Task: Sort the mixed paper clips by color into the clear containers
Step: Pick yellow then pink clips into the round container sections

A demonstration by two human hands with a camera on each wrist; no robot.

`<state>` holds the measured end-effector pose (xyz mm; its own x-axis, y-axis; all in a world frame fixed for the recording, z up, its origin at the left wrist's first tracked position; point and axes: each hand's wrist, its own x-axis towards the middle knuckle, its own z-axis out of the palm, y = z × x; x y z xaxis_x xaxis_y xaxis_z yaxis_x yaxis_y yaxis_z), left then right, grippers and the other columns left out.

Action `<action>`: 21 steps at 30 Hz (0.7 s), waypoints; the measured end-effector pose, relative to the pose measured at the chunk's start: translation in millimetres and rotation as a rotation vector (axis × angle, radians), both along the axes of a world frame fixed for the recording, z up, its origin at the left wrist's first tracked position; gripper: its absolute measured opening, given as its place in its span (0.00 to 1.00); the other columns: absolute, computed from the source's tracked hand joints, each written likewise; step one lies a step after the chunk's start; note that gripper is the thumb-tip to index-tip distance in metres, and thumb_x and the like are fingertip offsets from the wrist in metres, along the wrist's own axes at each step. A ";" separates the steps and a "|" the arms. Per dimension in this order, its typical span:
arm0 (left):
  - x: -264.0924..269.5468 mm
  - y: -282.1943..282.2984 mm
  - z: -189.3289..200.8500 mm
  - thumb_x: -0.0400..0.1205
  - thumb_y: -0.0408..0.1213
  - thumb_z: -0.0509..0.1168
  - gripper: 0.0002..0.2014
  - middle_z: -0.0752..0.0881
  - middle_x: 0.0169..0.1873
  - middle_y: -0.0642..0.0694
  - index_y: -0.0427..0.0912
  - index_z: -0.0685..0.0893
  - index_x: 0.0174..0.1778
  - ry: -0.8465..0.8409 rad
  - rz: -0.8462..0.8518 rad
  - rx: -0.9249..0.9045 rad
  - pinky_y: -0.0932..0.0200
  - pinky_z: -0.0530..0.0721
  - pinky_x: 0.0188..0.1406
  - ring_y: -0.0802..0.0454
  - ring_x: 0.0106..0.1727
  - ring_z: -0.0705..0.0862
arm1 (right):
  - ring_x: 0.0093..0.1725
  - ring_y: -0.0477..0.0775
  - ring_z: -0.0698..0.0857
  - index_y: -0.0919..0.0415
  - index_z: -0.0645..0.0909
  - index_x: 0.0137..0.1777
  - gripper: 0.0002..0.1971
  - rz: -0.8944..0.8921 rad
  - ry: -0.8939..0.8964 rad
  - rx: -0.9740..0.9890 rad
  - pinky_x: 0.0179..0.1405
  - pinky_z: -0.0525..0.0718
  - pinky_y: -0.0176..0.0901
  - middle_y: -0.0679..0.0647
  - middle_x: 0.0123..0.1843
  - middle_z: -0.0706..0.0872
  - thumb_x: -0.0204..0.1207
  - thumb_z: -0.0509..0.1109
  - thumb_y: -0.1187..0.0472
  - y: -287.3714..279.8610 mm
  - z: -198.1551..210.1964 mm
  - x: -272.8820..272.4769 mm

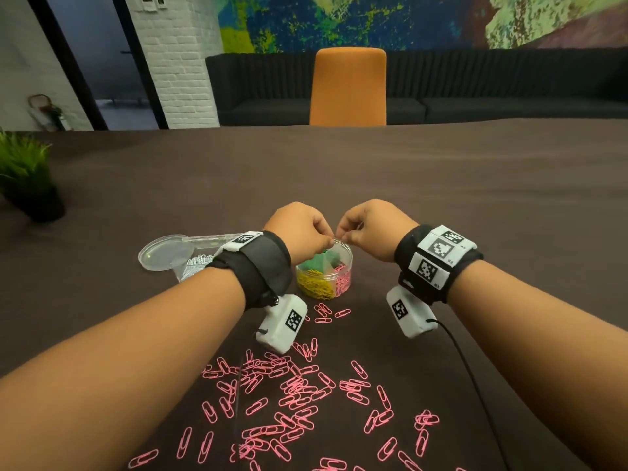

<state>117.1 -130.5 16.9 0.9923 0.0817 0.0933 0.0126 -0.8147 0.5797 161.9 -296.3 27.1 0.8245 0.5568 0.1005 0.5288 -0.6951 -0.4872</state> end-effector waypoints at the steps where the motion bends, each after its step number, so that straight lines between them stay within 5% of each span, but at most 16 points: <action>1: -2.8 6.1 1.3 0.75 0.38 0.76 0.04 0.89 0.29 0.53 0.48 0.90 0.34 -0.015 0.007 -0.001 0.51 0.91 0.43 0.52 0.33 0.89 | 0.45 0.48 0.85 0.49 0.89 0.48 0.08 0.015 0.006 -0.038 0.44 0.79 0.38 0.45 0.43 0.88 0.77 0.72 0.63 2.2 -0.7 -0.4; 6: -34.2 38.2 11.4 0.76 0.40 0.73 0.02 0.86 0.29 0.59 0.48 0.89 0.38 -0.037 -0.083 0.180 0.62 0.82 0.40 0.66 0.30 0.82 | 0.52 0.47 0.82 0.45 0.86 0.58 0.13 0.035 -0.129 -0.163 0.54 0.82 0.43 0.42 0.51 0.80 0.77 0.71 0.62 1.2 -5.3 -11.2; 9: -57.8 51.5 7.8 0.80 0.42 0.70 0.06 0.89 0.39 0.59 0.51 0.90 0.50 0.240 -0.245 0.396 0.63 0.80 0.46 0.69 0.37 0.83 | 0.47 0.51 0.82 0.46 0.86 0.50 0.07 0.120 -0.258 -0.186 0.51 0.85 0.48 0.45 0.47 0.80 0.77 0.68 0.58 -2.6 -7.2 -38.1; 12: -71.5 55.8 -15.7 0.82 0.52 0.67 0.22 0.85 0.60 0.55 0.56 0.79 0.72 0.422 -0.296 0.559 0.54 0.80 0.65 0.55 0.61 0.84 | 0.49 0.53 0.85 0.43 0.85 0.55 0.12 0.207 -0.160 -0.362 0.52 0.86 0.47 0.43 0.46 0.85 0.76 0.65 0.57 -0.4 -13.8 -68.3; 14: -76.7 54.2 -30.4 0.81 0.59 0.64 0.27 0.79 0.67 0.52 0.61 0.72 0.78 0.420 -0.291 0.615 0.49 0.78 0.69 0.50 0.69 0.79 | 0.56 0.55 0.85 0.44 0.82 0.66 0.17 0.259 -0.061 -0.582 0.56 0.85 0.48 0.46 0.54 0.86 0.78 0.65 0.57 6.0 -24.0 -81.5; 16: -83.0 49.3 -38.4 0.81 0.61 0.62 0.30 0.74 0.70 0.50 0.62 0.69 0.80 0.414 -0.294 0.651 0.47 0.76 0.71 0.48 0.72 0.76 | 0.60 0.58 0.84 0.48 0.77 0.72 0.20 0.303 -0.048 -0.732 0.58 0.85 0.54 0.52 0.62 0.82 0.80 0.66 0.56 13.4 -35.0 -88.2; 21: -107.6 33.5 -40.5 0.79 0.66 0.61 0.35 0.70 0.69 0.49 0.57 0.67 0.82 0.375 -0.383 0.659 0.47 0.76 0.70 0.48 0.71 0.73 | 0.60 0.60 0.82 0.49 0.77 0.73 0.20 0.366 -0.093 -0.754 0.56 0.84 0.53 0.54 0.63 0.78 0.82 0.66 0.54 22.8 -41.1 -92.0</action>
<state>9.6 -97.0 -23.5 0.9151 -0.2215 -0.3368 -0.2362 -0.9717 -0.0025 69.9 -273.5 -14.0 0.5854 0.7329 -0.3466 0.7992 -0.5934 0.0952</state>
